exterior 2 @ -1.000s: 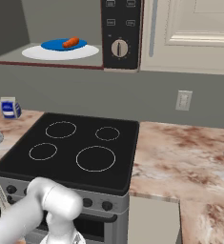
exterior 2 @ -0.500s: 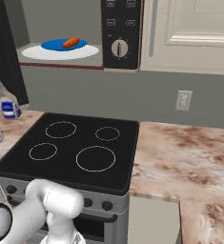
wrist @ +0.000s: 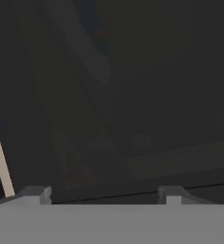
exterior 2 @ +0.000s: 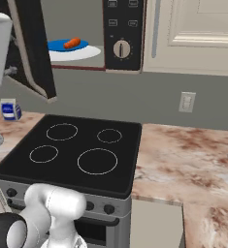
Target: Pick the carrot from the counter and place it in the microwave. Then turn on the microwave.
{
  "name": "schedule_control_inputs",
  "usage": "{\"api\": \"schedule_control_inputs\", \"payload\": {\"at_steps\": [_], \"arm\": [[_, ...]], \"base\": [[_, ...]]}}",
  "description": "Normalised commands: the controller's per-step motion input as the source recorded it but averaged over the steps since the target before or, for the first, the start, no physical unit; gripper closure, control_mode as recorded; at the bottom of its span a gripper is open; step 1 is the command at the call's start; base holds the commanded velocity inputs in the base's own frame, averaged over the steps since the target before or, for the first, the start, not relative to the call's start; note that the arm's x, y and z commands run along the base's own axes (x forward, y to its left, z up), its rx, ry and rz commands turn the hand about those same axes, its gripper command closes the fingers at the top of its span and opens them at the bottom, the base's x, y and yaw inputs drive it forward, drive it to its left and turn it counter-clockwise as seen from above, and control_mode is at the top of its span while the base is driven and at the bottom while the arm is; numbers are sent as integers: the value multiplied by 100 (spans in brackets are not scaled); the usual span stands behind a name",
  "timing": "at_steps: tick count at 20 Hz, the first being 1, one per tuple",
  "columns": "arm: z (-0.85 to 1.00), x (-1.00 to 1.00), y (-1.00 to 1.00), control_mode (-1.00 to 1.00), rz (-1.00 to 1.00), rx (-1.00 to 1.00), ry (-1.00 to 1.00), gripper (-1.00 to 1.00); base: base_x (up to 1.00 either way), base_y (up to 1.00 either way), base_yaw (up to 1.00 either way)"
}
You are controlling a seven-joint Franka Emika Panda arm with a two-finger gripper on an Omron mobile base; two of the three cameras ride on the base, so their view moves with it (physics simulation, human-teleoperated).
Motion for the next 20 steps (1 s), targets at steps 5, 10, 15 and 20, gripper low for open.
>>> {"api": "schedule_control_inputs", "payload": {"at_steps": [5, 10, 15, 20], "arm": [[0, 48, -69, -100, 31, 4, 0, -100], [0, 52, -70, -100, 33, 2, 0, -100], [0, 50, -60, -100, 32, 1, 0, -100], [-4, 53, -36, -100, 25, 0, 0, -100]], "base": [[0, 0, 0], [0, 0, 0], [0, 0, 0], [0, 0, 0]]}}
